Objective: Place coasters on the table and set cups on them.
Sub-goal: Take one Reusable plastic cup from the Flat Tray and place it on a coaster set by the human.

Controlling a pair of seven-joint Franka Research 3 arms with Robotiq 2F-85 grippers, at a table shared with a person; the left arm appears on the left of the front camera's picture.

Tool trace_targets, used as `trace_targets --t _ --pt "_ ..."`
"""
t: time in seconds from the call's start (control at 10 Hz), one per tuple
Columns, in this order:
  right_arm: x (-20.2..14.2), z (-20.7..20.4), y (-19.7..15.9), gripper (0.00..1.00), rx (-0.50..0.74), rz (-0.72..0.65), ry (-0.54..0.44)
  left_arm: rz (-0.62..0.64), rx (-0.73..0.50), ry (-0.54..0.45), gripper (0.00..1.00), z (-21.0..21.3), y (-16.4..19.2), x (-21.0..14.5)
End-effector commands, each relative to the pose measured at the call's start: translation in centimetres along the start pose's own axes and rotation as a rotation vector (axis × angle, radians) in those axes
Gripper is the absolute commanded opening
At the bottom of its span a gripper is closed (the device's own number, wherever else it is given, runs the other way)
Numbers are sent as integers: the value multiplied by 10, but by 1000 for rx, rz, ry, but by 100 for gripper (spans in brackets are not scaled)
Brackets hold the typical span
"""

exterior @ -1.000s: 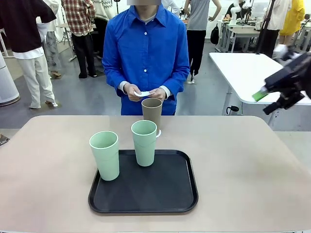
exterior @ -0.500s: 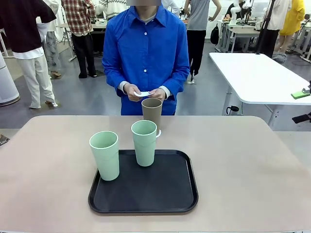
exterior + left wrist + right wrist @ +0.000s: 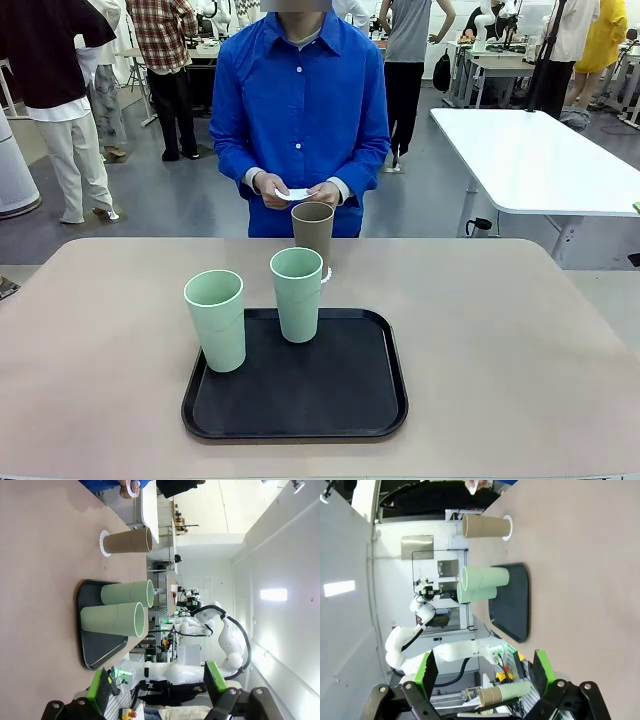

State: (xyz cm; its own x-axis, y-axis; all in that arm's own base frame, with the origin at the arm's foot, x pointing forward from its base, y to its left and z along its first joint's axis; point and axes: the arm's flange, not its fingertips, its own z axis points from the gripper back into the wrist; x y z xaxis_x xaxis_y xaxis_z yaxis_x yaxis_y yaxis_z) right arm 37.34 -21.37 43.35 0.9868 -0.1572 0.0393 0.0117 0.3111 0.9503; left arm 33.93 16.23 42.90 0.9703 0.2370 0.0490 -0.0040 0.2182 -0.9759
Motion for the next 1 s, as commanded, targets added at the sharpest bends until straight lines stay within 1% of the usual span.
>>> trace_targets --t 0.0,0.3,0.4,0.5,0.9 --pt "6 4 -9 100 25 26 37 -17 -16 -7 100 2 -1 0" --pt "19 -1 -19 100 18 -8 47 -17 -16 -7 100 2 -1 0" --pt "24 -5 -16 100 1 -4 43 -17 -16 -7 100 2 -1 0" --pt "10 -3 -17 100 16 -13 39 -17 -16 -7 100 2 -1 0" --pt "10 -3 -17 100 16 -13 39 -17 -16 -7 100 2 -1 0"
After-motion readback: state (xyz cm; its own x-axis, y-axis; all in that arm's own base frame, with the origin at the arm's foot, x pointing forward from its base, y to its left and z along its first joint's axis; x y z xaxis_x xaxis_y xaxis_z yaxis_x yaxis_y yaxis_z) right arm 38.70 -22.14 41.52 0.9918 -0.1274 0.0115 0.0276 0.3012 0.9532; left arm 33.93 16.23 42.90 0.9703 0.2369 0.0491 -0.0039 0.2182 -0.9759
